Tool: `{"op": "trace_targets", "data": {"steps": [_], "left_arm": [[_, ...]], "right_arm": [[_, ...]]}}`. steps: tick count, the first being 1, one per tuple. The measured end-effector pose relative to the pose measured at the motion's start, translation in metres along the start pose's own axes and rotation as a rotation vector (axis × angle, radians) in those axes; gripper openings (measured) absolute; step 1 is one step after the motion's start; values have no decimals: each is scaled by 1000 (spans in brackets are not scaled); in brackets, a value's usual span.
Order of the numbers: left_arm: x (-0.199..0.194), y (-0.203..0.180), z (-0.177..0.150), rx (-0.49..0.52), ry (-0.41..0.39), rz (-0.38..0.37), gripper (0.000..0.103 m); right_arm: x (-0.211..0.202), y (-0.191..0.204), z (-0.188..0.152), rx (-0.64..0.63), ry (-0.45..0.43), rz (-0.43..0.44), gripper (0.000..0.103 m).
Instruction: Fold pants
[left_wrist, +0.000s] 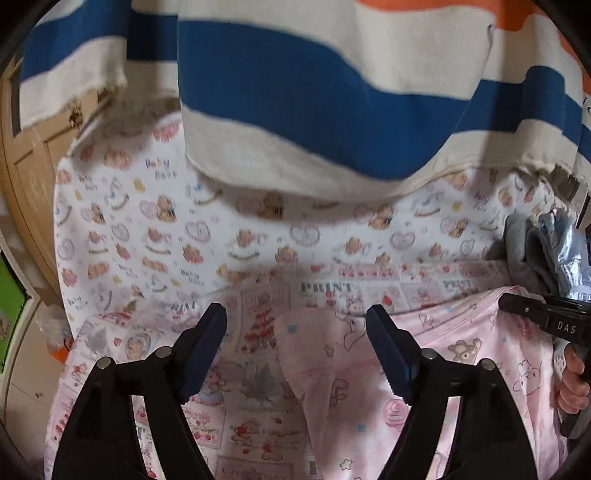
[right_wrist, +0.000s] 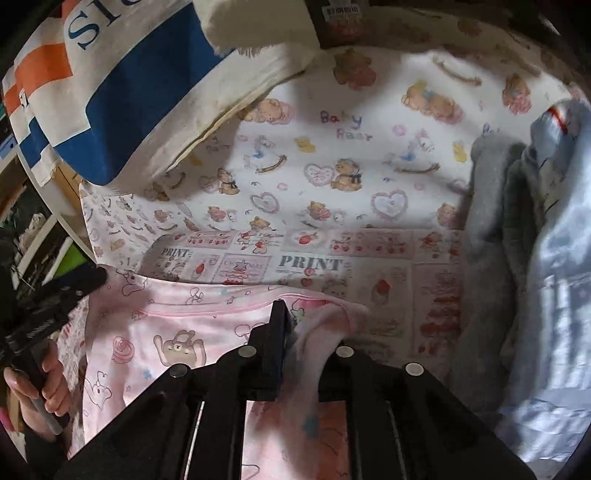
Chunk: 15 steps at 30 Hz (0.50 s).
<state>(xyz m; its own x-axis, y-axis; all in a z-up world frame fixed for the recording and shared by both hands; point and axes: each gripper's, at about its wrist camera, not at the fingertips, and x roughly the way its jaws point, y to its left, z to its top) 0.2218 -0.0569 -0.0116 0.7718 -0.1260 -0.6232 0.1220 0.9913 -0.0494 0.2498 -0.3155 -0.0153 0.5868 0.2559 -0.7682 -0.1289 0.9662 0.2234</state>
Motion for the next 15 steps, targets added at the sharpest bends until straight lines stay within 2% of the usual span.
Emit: {"op": "trace_targets", "data": {"steps": [1,2,3,4,5,8,13,15], "left_arm": [[-1,-1,1,4,-6,-3,78],[-2,-2,0,6,-11,-3,79],[-1,-3,1,8,-14,0,79],[0,-3,0,12,-13,4,79],[1,-4,0,16,-10,7,79],[4,-1,-3,0,4,11,79],[11,17,-6,-87,46,-41,80],[15,21,-8,-113,72,-71,80]], "right_arm": [[-3,1,0,-11,-8,-16,31],[-6,2,0,-23,-24,-34,50],[-8,2,1,-27,-39,-44,74],[-15,2,0,-33,-81,-68,81],[-19,2,-1,-36,-105,-82,84],[-28,-4,1,-21,-116,-42,84],[-42,-15,7,23,-138,4,84],[-37,-14,8,11,-83,-22,85]]}}
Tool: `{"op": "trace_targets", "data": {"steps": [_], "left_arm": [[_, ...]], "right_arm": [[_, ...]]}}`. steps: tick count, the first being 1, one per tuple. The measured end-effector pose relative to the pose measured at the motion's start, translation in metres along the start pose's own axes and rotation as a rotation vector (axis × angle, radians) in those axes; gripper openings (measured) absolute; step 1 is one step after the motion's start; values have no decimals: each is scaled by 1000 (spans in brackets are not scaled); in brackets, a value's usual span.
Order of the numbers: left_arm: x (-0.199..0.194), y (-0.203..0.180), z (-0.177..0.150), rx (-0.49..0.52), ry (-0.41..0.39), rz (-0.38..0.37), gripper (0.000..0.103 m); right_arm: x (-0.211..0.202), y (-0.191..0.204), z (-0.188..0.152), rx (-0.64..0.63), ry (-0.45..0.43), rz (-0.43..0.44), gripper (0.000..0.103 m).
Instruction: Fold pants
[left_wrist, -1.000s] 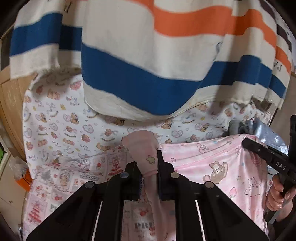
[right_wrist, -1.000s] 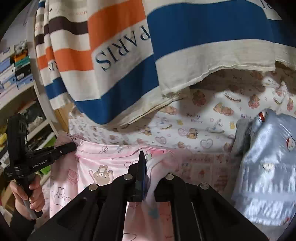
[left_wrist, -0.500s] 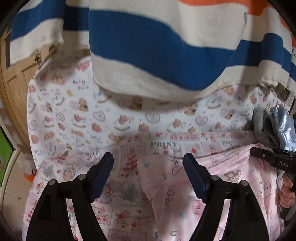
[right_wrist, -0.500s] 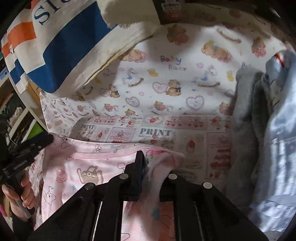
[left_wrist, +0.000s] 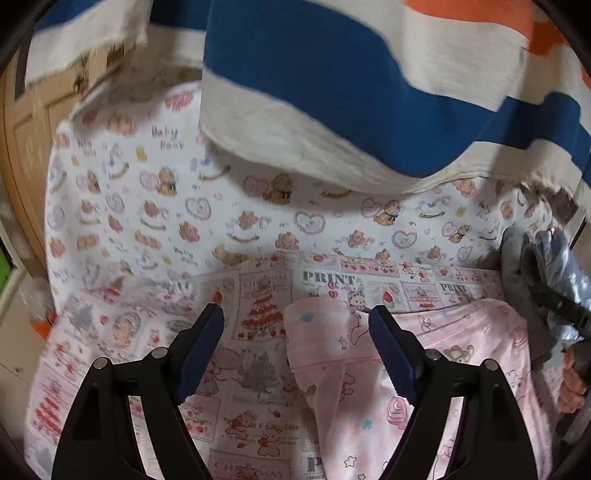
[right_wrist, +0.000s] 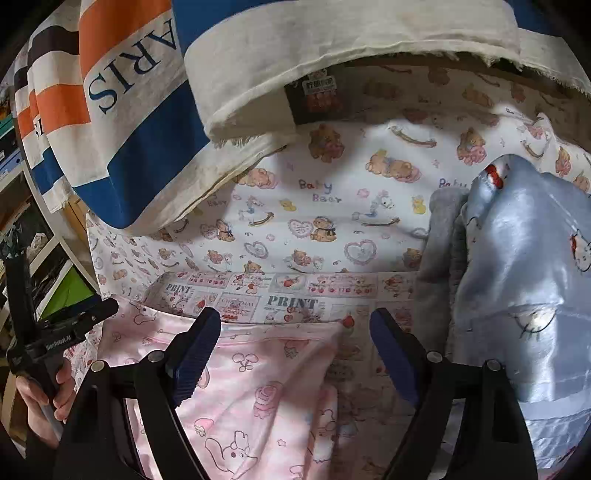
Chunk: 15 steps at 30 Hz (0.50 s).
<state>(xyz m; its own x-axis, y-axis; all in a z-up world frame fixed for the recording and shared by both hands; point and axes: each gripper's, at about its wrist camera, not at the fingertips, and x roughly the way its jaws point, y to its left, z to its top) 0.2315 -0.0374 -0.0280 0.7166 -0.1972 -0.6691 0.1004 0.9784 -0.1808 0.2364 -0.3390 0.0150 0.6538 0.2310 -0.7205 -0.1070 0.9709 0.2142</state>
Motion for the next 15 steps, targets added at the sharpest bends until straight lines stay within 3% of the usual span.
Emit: {"op": "trace_targets", "data": {"steps": [4,8,12,13,14,15], "left_arm": [[12,4,-3,-39,74,-80,80],[21,6,-7,-78,137,-153,80],[27,5,-10,-84,158,-170,78],[29,5,-11,-86,161,-174,77],[30,6,-12,-94,163,-183,67],[32,6,-13,-109,170,-197,64]], "right_arm": [[15,2,-3,-18,95,67,85],[38,-1,-4,19,217,-37,85],[50,5,-2,12,259,-51,85],[52,6,-2,13,253,-34,85],[56,7,-1,17,253,-6,84],[60,6,-1,27,260,23,81]]}}
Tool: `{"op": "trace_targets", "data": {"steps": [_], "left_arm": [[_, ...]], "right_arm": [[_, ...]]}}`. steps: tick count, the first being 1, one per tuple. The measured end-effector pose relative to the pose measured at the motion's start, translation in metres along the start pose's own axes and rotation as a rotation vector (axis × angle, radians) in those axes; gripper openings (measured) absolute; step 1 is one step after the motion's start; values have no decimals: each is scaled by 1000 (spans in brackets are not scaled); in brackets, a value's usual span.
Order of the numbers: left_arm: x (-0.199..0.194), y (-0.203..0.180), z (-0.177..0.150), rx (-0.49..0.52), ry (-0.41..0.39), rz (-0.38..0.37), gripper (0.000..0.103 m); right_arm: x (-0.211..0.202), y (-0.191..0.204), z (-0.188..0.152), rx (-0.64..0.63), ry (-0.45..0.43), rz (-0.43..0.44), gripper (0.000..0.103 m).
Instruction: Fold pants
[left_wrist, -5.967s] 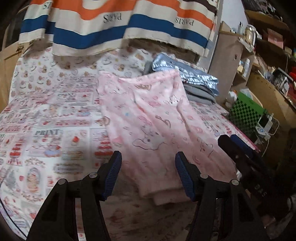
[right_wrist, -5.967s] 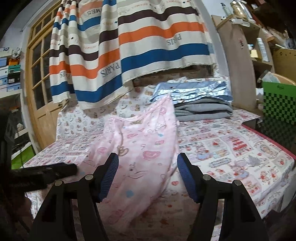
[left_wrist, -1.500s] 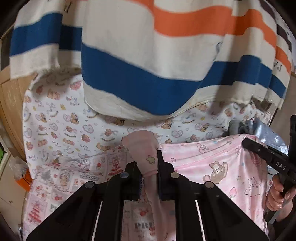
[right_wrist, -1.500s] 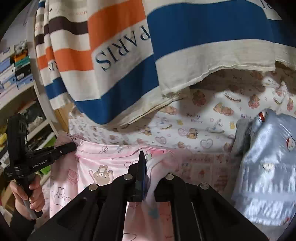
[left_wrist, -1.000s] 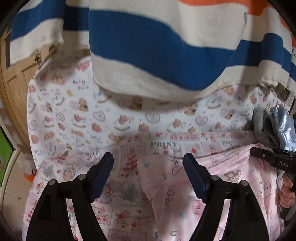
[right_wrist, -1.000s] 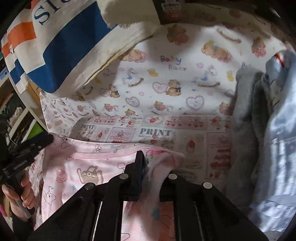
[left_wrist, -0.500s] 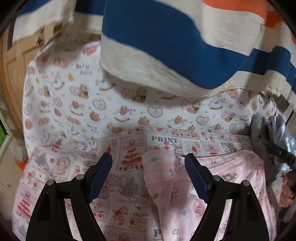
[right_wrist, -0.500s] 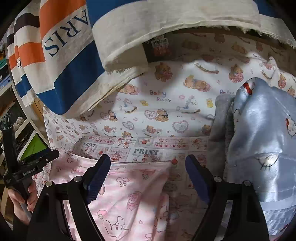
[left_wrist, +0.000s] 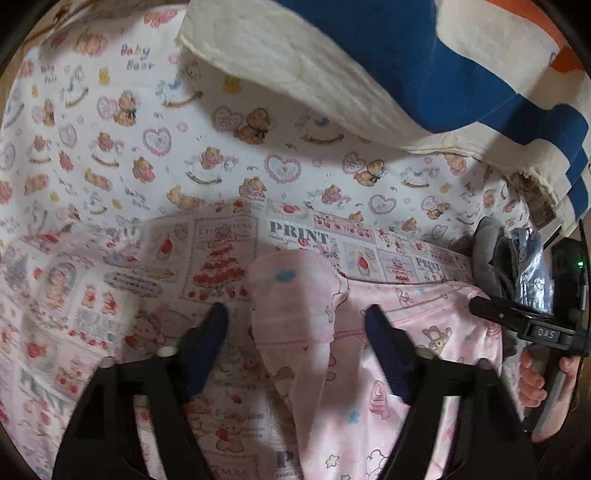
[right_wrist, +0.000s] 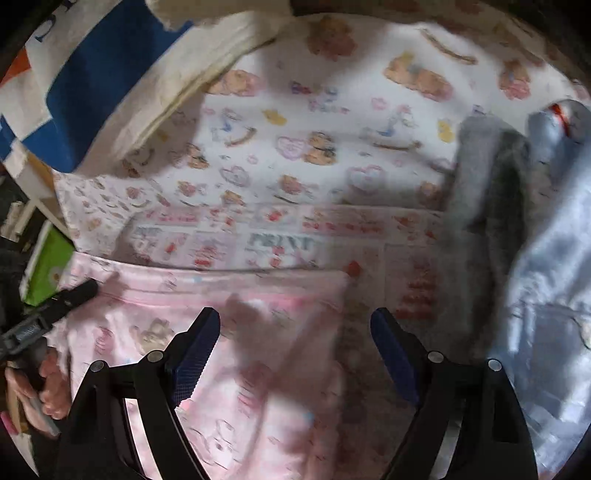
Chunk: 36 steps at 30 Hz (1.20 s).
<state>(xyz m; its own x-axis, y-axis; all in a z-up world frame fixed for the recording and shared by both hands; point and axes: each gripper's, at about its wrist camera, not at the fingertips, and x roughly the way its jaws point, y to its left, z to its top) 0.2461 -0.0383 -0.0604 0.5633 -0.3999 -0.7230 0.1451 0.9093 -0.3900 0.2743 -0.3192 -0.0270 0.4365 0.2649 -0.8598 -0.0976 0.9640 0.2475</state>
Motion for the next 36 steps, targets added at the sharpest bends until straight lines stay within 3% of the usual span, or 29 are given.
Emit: {"op": "trace_targets", "data": {"steps": [2,7,9,11,16,18,19,20,21,29,33,36], "left_arm": [[-1,1,0,-10,-21,-4,55],[3,-3,-1,7,-8,-25,50],[3,-8,-1,22,-3,-27,40],[3,-12,-2,31,7,-44,32],[4,-18,0,48,11,-42,39],[4,-16,1,41,12,-44,38],[4,-15,0,38,4,-43,24],[3,-15,0,40,-1,-49,9],[3,-15,0,47,-1,-64,9],[-41,-37,1,144,-146,-68,9],[-73,-56,-5,193,-209,-105,9],[-97,-69,-16,241,-249,-83,9]], "right_arm": [[12,-8,3,40,25,29,74],[18,-18,8,61,-20,79,56],[16,-23,6,61,-20,112,38],[14,-27,3,57,-19,156,37],[11,-27,-1,11,12,248,42],[11,-23,-3,-6,5,233,41],[11,-21,-3,-14,-3,225,40],[12,-20,-3,-19,-4,220,23],[15,-18,-4,-19,3,220,8],[-22,-6,-9,-68,-115,226,7],[-66,6,-16,-144,-176,199,7],[-103,11,-33,-184,-239,223,7]]}}
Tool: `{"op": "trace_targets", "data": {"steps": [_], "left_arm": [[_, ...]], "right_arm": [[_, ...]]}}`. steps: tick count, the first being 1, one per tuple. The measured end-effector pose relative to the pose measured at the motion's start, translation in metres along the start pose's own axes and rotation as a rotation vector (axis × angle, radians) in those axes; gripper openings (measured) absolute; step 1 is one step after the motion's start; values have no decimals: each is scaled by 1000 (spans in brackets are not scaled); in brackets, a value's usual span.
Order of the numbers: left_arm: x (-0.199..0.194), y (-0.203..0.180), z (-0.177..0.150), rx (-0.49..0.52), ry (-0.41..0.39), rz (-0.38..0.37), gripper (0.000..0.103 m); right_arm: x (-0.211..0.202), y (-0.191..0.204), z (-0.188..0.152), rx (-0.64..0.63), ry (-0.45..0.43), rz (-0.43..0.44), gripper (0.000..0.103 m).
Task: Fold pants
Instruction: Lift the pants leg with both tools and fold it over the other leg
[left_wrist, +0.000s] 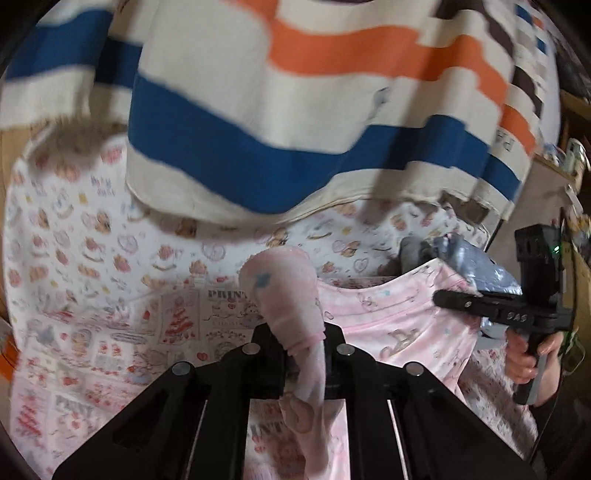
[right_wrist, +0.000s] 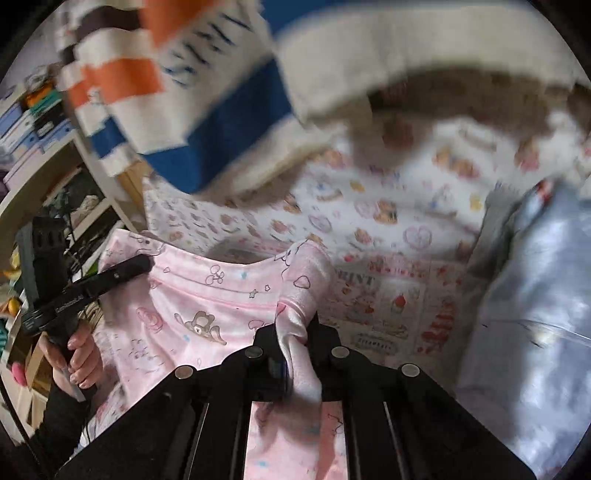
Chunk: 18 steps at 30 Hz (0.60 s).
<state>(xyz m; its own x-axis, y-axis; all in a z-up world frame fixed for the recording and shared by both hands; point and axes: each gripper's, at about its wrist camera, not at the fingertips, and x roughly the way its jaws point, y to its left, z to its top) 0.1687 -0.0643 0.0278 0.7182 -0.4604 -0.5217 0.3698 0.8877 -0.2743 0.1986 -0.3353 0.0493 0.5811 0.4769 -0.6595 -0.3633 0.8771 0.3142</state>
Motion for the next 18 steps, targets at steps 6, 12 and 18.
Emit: {"op": "trace_targets", "data": {"steps": [6,12,18], "left_arm": [[-40,-20,-15,33,-9,-34,9],[-56,-36,-58,71,65,-64,9],[-42,-35,-97,51,198,-51,10]], "right_arm": [[-39,15,-26,-10,-15,29,7],[-57,27,-70,-34,-6,20,7],[-53,18,-113,29,57,47,7]]}}
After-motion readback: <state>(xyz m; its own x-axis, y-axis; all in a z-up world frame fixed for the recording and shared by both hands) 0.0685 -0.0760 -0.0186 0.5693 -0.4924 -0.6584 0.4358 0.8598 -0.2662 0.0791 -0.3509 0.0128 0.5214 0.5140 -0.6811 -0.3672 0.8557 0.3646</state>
